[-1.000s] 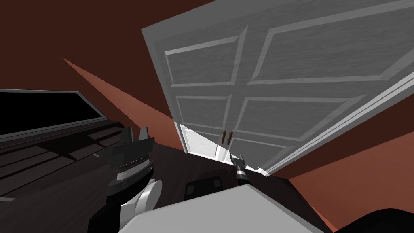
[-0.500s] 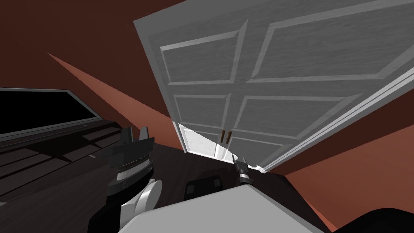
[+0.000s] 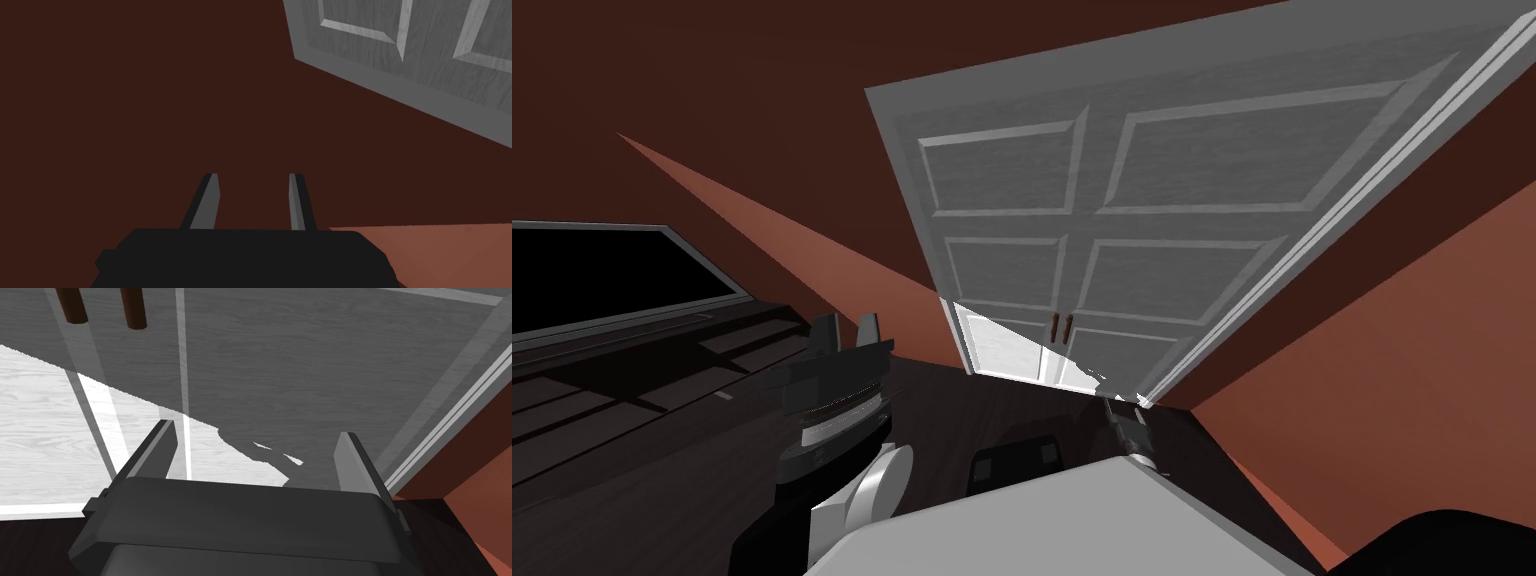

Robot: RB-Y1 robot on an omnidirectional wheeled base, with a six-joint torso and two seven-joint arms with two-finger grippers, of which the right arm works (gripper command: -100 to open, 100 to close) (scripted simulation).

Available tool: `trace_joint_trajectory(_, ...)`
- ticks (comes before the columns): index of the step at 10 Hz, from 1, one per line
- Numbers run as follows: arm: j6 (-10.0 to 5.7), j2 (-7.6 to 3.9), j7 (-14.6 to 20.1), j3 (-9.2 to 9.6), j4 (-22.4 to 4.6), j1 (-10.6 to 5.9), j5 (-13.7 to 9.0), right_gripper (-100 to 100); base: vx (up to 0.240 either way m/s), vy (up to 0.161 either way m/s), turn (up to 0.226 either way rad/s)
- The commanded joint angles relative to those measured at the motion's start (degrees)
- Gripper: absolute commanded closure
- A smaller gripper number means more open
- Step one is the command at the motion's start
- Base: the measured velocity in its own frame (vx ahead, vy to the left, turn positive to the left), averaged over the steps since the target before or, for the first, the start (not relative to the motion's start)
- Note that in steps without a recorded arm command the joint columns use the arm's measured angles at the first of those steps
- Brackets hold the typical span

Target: Pull the door open

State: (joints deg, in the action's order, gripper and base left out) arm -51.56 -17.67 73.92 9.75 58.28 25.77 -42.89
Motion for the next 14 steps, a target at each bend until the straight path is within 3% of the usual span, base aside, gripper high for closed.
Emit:
trace_joint_trajectory(1, 0.69, -0.73, -0.33, -0.95, 0.34, 1.73, -0.58, -100, -0.063, 0.019, -0.056)
trace_joint_trajectory(2, 0.59, -1.69, 0.24, -1.96, -1.00, 2.96, -1.16, -100, -0.096, 0.007, -0.121)
trace_joint_trajectory(4, 0.55, -2.00, 0.44, -2.28, -1.44, 3.33, -1.35, -100, -0.067, 0.008, -0.036)
trace_joint_trajectory(6, 0.34, -4.03, 1.98, -4.23, -4.08, 4.96, -2.45, -100, -0.038, 0.009, -0.069)
trace_joint_trajectory(7, 0.28, -4.73, 2.86, -4.70, -4.81, 4.54, -2.71, -100, 0.092, -0.001, 0.055)
trace_joint_trajectory(9, 0.27, -4.88, 3.31, -4.63, -4.81, 3.67, -2.67, -100, 0.174, -0.025, 0.084)
trace_joint_trajectory(14, 0.37, -4.37, 4.03, -3.48, -3.55, 0.12, -2.00, -100, 0.184, -0.020, 0.099)
